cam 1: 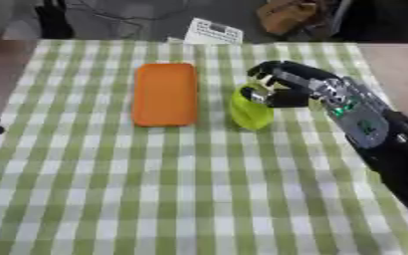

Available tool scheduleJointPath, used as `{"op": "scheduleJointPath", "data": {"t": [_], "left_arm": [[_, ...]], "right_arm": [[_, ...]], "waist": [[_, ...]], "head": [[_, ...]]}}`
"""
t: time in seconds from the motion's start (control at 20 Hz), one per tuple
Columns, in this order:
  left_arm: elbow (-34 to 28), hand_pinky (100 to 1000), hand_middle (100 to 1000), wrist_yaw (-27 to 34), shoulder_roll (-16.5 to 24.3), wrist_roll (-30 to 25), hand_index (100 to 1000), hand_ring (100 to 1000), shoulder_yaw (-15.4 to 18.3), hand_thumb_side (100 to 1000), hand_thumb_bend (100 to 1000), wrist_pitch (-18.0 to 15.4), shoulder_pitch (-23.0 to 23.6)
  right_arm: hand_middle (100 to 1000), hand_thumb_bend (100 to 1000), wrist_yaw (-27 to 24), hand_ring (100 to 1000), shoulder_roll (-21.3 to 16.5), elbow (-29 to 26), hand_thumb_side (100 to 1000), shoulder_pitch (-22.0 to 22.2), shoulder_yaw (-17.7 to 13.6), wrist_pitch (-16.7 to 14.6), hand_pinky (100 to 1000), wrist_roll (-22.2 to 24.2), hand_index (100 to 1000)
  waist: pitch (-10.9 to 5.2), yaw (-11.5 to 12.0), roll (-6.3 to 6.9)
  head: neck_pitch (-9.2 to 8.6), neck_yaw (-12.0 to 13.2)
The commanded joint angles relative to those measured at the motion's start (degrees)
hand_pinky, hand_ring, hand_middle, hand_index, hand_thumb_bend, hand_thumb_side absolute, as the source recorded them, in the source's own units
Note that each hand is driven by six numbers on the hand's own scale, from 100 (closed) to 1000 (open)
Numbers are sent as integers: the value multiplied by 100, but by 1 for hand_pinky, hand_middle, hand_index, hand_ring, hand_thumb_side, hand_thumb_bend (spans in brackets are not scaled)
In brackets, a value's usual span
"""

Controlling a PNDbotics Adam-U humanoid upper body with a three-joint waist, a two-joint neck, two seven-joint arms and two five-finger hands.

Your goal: Pick up objects on the table and place them in the box.

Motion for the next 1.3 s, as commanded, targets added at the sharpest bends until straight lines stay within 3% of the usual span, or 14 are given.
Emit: {"op": "scheduleJointPath", "data": {"t": [0.05,0.5,0.6,0.65,0.7,0.9,0.95,1.3], "left_arm": [[-59,651,711,-6,134,-5,768,675,0,974,143,-37,-78],[-57,651,711,-13,127,-20,768,675,-3,975,143,-36,-89],[-59,651,711,-11,127,-19,768,675,-2,974,144,-36,-94],[-59,651,711,-8,126,-18,768,675,-3,974,144,-34,-96],[-59,651,711,-7,127,-21,768,675,-4,975,144,-32,-96],[-57,651,711,-11,126,-27,768,675,-5,975,144,-28,-99],[-57,651,712,-11,126,-27,768,676,-6,975,143,-28,-99],[-56,652,713,-8,123,-37,768,676,-8,976,143,-37,-97]], "right_arm": [[909,408,122,931,-82,32,880,-42,-46,-38,857,87,970],[931,468,482,954,-100,-13,909,50,-15,-282,876,634,974],[936,499,522,959,-90,-39,914,67,10,-339,877,756,974],[937,578,541,960,-86,-59,909,71,18,-370,877,820,974],[939,523,568,961,-82,-90,914,74,31,-409,876,886,975],[946,554,743,965,-73,-186,916,76,53,-487,875,1075,977],[952,608,778,953,-73,-197,906,73,49,-490,854,1090,977],[975,603,1695,934,-26,-291,870,52,95,-469,812,792,981]], "waist": [[13,-17,9],[32,-55,7],[37,-52,6],[40,-53,6],[42,-54,4],[49,-55,0],[50,-54,0],[68,-40,10]], "head": [[-70,16],[-69,25],[-74,26],[-76,28],[-75,29],[-79,30],[-80,31],[-80,43]]}}
